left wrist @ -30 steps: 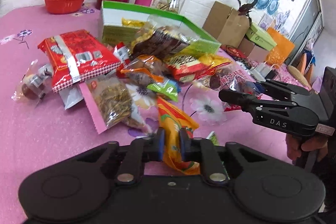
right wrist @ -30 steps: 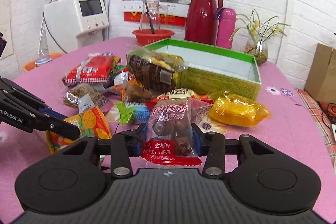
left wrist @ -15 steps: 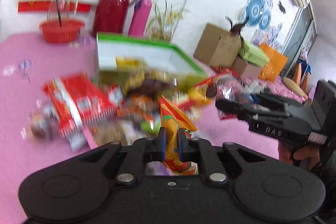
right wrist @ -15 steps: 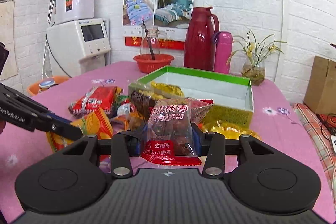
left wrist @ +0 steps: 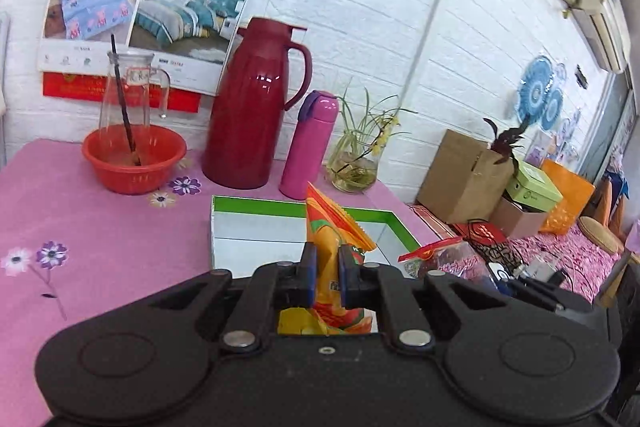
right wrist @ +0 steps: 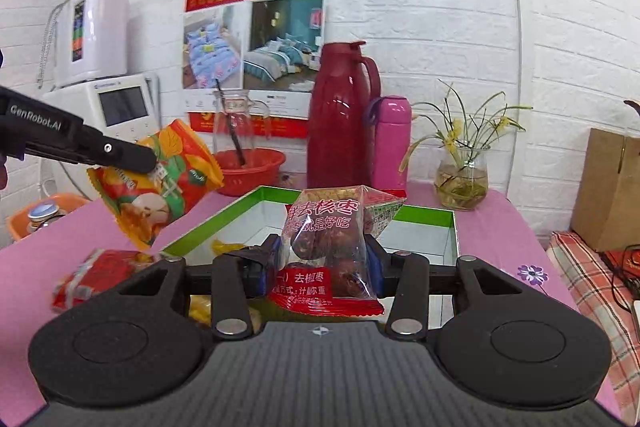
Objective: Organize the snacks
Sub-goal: 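Drop the orange chip bag and red date packet into the box with both tools, then grasp the green packet with the right tool while the left tool grasps a blue-green packet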
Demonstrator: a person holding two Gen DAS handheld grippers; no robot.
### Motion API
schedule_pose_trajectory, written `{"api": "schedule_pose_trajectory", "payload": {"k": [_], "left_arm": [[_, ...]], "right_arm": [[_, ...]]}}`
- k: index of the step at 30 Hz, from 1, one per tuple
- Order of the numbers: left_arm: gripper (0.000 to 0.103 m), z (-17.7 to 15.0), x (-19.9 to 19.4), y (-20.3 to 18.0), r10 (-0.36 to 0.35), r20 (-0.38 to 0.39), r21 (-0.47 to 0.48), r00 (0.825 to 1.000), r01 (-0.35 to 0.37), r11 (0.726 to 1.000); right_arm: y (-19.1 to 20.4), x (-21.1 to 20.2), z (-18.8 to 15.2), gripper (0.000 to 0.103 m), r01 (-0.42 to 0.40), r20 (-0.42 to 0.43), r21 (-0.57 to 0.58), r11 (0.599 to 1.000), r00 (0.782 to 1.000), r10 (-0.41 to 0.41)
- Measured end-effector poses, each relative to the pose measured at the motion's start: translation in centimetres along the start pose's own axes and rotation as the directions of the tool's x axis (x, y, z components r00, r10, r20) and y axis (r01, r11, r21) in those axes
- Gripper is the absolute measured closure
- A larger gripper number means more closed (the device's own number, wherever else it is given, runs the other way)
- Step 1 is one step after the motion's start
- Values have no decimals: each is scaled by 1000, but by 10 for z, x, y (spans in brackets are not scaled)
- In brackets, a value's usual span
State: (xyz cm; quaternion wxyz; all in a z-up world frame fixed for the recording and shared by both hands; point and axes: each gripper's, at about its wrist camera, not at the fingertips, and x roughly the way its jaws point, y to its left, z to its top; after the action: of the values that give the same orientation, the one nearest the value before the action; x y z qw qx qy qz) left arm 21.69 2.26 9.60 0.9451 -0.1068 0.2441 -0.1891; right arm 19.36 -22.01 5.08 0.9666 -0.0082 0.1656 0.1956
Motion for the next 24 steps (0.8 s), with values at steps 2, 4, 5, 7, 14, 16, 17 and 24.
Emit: {"api": "schedule_pose_trajectory", "payload": {"k": [2,4,5,7,14,16,17,24], "left_arm": [[103,2,22,7,7,-17,-17,1000,-7,1000],[103,1,44,13,8,-29,-27,1000,-9,1000],[103,-1,54,16,14,-35,-22,999,-15,1000],[31,-7,69,20,53,-50,-18,997,-54,998],[0,-15,70,21,120,-75,28,990,-118,993],[0,-12,59,18,106,-62,20,992,-105,994],[0,-11,53,15,105,-56,18,993,-104,994],[0,-17,-5,-9,92,-30,21,995,-92,996]], "right_arm": [[-7,16,-2,28,11,-6,16,1000,1000,-11],[-14,33,-6,22,13,-10,19,1000,1000,-13],[-15,41,-9,14,16,-21,10,1000,1000,-15],[-16,54,-15,0,35,-56,-19,999,998,-36],[-22,50,-19,0,48,-92,-22,999,995,-49],[-22,37,-13,0,51,-64,-15,999,997,-52],[-22,30,-10,0,53,-46,-12,998,997,-54],[-15,-34,2,0,21,23,25,999,1000,-21]]}}
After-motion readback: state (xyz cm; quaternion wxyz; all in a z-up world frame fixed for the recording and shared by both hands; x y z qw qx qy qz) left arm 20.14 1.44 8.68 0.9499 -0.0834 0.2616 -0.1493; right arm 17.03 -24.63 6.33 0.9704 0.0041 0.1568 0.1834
